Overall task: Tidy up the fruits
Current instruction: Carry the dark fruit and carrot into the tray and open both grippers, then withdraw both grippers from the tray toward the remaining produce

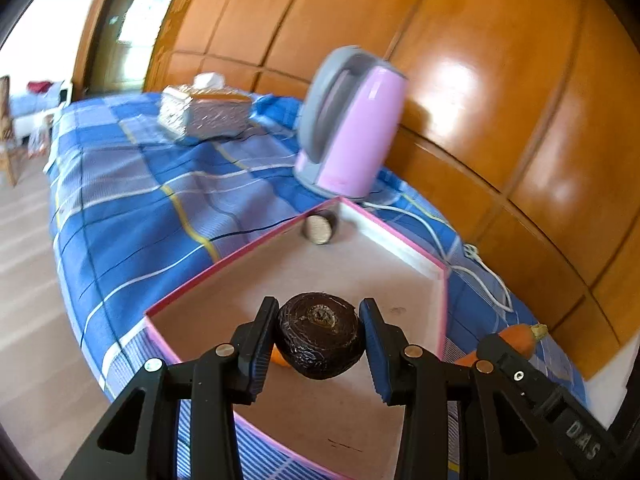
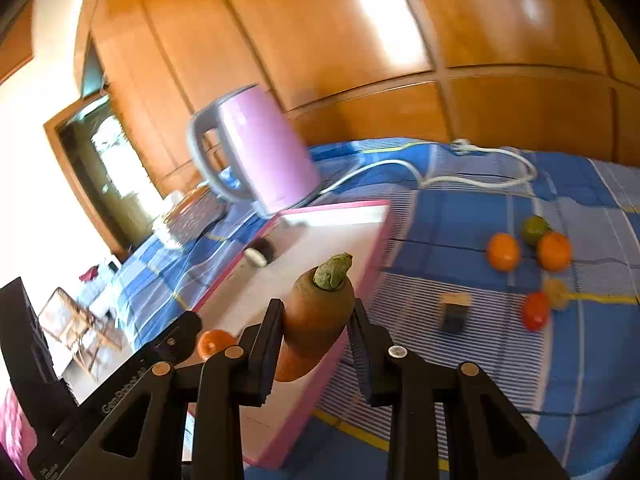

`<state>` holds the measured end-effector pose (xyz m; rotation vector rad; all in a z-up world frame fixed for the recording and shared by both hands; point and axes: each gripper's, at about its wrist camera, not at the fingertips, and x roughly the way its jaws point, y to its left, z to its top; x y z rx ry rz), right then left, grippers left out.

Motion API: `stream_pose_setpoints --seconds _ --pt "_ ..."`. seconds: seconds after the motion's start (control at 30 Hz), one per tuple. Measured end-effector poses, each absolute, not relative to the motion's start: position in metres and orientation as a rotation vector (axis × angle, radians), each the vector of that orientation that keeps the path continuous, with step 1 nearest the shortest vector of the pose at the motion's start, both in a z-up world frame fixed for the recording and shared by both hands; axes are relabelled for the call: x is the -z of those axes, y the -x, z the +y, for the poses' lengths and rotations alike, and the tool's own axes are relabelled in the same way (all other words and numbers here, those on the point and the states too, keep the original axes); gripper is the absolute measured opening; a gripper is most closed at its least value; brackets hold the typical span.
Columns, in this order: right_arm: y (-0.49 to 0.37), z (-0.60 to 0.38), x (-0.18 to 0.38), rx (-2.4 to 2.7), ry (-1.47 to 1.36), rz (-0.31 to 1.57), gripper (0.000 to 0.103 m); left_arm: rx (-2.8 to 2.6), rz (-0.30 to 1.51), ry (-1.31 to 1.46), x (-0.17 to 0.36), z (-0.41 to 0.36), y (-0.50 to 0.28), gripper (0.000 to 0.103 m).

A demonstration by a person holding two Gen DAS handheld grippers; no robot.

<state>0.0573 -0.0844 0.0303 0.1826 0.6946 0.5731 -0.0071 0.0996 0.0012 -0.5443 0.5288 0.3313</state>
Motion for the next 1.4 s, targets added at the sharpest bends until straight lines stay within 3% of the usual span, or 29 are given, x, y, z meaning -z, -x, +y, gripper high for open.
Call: stream_pose_setpoints --seconds 0.13,0.2,0.43,0.57,0.67,0.73,0.77,0.9,1.3,1.4 --pt "-0.065 -0.063 -0.023 -0.591 -0.145 0.734 0.032 -0.365 0.533 0.570 0.002 0.105 0.008 0.043" --pt "-0.069 -0.056 -0.020 -0.612 -0.144 0.760 0.034 -0.371 0.532 0.568 0.003 0.106 0.008 0.051" --pt "-0.074 -0.053 -0.019 -0.606 -0.160 0.779 0.038 -0.384 0.531 0.585 0.004 0.108 0.009 0.058" --pt "-0.072 -0.057 -0.021 -0.611 -0.177 0.782 0.038 -0.398 0.509 0.599 0.003 0.110 0.012 0.069" --pt "-0.074 -0.058 -0.021 -0.634 -0.204 0.787 0.047 -0.412 0.511 0.620 0.004 0.114 0.013 0.069" --pt "-0.078 -0.058 -0.021 -0.669 -0.242 0.802 0.062 -0.414 0.508 0.616 0.004 0.114 0.014 0.069" --pt "-0.080 -0.059 -0.021 -0.681 -0.266 0.809 0.064 -0.417 0.501 0.611 0.003 0.113 0.014 0.070" --pt "-0.087 -0.067 -0.020 -0.738 -0.396 0.832 0.064 -0.420 0.494 0.591 0.001 0.111 0.015 0.076" --pt "-0.092 -0.089 -0.006 -0.689 -0.536 0.887 0.066 -0.439 0.478 0.589 -0.001 0.111 0.017 0.078" --pt "-0.097 -0.086 -0.004 -0.754 -0.690 0.900 0.066 -0.440 0.474 0.586 -0.001 0.111 0.018 0.079"
